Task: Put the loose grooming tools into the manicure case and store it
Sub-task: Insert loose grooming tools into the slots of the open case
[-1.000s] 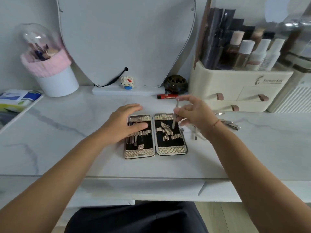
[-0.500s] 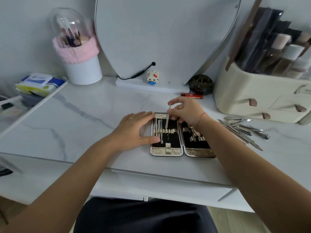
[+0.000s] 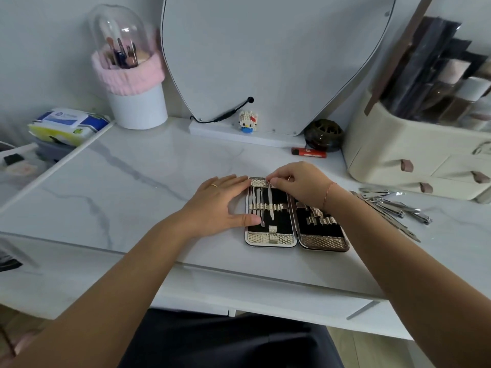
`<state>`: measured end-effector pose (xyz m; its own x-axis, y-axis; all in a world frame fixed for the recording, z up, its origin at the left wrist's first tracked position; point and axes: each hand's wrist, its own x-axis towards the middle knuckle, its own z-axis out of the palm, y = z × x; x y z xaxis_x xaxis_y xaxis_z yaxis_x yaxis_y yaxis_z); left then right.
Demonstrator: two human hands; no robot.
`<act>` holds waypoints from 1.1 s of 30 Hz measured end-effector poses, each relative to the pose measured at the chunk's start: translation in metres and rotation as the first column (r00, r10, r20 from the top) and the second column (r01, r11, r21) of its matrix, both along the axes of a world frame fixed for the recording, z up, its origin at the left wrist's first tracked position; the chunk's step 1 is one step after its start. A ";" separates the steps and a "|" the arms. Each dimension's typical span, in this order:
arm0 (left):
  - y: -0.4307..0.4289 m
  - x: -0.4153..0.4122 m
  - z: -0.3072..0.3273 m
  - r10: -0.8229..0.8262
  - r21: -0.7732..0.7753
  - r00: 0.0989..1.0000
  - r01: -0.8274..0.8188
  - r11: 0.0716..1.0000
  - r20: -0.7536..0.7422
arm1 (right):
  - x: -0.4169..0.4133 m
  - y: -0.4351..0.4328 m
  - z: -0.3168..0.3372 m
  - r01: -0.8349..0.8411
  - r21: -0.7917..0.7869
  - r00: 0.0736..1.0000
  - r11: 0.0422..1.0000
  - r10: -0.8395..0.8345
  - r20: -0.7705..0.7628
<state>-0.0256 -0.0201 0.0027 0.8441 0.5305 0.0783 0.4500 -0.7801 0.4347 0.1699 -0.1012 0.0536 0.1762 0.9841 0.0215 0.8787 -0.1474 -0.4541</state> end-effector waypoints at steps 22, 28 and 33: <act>-0.001 0.000 0.002 0.022 -0.002 1.000 -0.022 1.000 -0.020 | 0.000 0.014 -0.002 0.204 -0.042 0.949 0.978 -0.208 -0.238; -0.001 0.000 0.002 0.018 -0.003 1.000 -0.018 1.000 -0.014 | 0.000 0.018 0.002 0.238 -0.104 0.952 0.966 -0.253 -0.171; -0.002 0.000 0.003 0.021 0.007 1.000 -0.020 1.000 -0.008 | -0.002 0.030 0.001 0.289 -0.200 0.955 0.936 -0.297 -0.010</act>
<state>-0.0258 -0.0218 0.0055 0.8336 0.5472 0.0751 0.4693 -0.7735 0.4260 0.1678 -0.0715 0.0548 0.4544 0.8729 -0.1778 0.7650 -0.4846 -0.4241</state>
